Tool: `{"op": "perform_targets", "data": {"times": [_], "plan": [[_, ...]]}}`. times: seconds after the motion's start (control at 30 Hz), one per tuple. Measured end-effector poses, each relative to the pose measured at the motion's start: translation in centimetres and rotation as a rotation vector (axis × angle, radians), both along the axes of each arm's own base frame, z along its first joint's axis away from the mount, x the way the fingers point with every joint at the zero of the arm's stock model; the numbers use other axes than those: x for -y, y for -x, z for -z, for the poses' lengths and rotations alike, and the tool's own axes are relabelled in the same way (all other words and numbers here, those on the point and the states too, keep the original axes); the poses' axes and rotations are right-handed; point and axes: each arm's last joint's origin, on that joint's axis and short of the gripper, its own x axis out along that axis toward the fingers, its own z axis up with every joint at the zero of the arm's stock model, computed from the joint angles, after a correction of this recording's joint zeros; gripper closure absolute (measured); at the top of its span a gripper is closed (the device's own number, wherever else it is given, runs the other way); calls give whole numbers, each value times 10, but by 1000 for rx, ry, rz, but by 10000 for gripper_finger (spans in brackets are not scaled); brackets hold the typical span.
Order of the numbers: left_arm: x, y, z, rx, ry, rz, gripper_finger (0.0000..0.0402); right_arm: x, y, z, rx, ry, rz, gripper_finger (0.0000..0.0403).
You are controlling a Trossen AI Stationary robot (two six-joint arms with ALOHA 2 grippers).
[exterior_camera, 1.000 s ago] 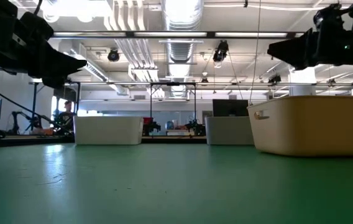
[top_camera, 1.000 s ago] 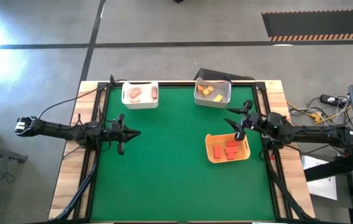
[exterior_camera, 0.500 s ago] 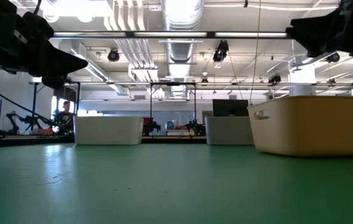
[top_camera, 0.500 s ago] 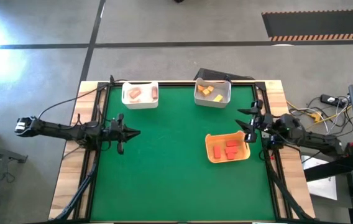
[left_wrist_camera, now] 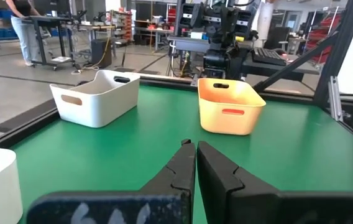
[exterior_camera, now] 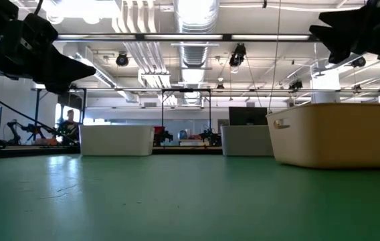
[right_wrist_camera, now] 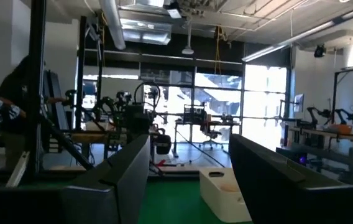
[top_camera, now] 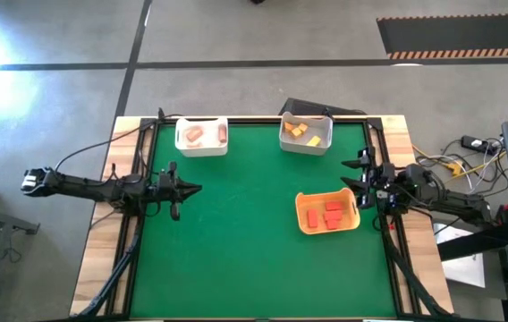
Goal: Sort & place blocks by color
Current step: Return to Home Position
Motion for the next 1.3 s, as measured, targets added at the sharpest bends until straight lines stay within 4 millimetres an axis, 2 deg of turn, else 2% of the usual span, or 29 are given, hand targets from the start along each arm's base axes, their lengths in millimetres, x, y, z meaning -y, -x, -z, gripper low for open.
{"op": "perform_targets", "data": {"times": [0.17,0.33,0.7,1.3], "plan": [[-1,0,0,1,-3,-39,401,0,-2,2,-17,-136,-68,193],[-1,0,0,1,-3,-43,401,1,-7,15,-147,-269,-83,193],[-1,-2,3,-26,-6,-41,401,2,-11,35,-355,-298,-54,192],[-1,-6,12,-116,-16,-40,401,2,-12,36,-372,-301,-51,195]]}}
